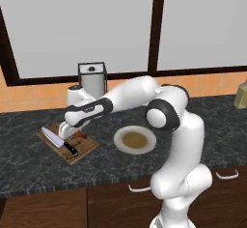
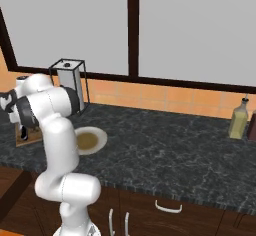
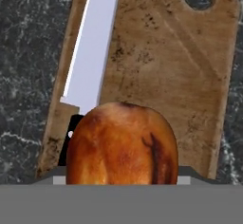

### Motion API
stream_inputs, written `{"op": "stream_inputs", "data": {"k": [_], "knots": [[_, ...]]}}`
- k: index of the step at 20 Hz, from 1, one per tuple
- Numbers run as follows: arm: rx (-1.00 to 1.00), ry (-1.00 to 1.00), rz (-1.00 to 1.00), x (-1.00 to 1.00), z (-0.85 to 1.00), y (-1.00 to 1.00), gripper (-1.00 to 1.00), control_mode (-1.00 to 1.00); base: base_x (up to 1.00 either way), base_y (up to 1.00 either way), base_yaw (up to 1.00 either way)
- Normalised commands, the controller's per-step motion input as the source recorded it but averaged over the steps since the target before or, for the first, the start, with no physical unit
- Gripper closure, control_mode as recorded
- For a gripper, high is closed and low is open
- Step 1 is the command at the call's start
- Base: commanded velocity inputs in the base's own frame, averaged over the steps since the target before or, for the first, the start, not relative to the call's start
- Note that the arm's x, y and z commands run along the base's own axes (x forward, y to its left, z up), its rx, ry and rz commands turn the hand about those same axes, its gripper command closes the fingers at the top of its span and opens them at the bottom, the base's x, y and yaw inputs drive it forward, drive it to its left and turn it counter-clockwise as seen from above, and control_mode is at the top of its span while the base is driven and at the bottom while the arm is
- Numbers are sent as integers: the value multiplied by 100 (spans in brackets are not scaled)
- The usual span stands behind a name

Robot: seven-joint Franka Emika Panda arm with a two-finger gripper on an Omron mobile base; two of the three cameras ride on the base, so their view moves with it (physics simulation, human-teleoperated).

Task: Pick up the knife from the drawer and place it on the cutting board. Then place the meat from the plate to the cutting board.

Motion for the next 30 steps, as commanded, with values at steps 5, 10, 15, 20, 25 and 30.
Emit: {"op": "stream_inputs", "data": {"k": [5, 10, 15, 20, 25, 30], "knots": [[-1, 0, 10, 26, -8, 26, 100, -100, 0, 0, 0], [0, 0, 3, 21, -14, 8, 100, -100, 0, 0, 0], [0, -1, 0, 27, 0, 3, 100, -100, 0, 0, 0], [0, 0, 0, 5, 0, 4, -100, -100, 0, 0, 0], [0, 0, 0, 0, 0, 0, -100, -100, 0, 0, 0], [0, 0, 0, 0, 2, 0, -100, -100, 0, 0, 0]]}}
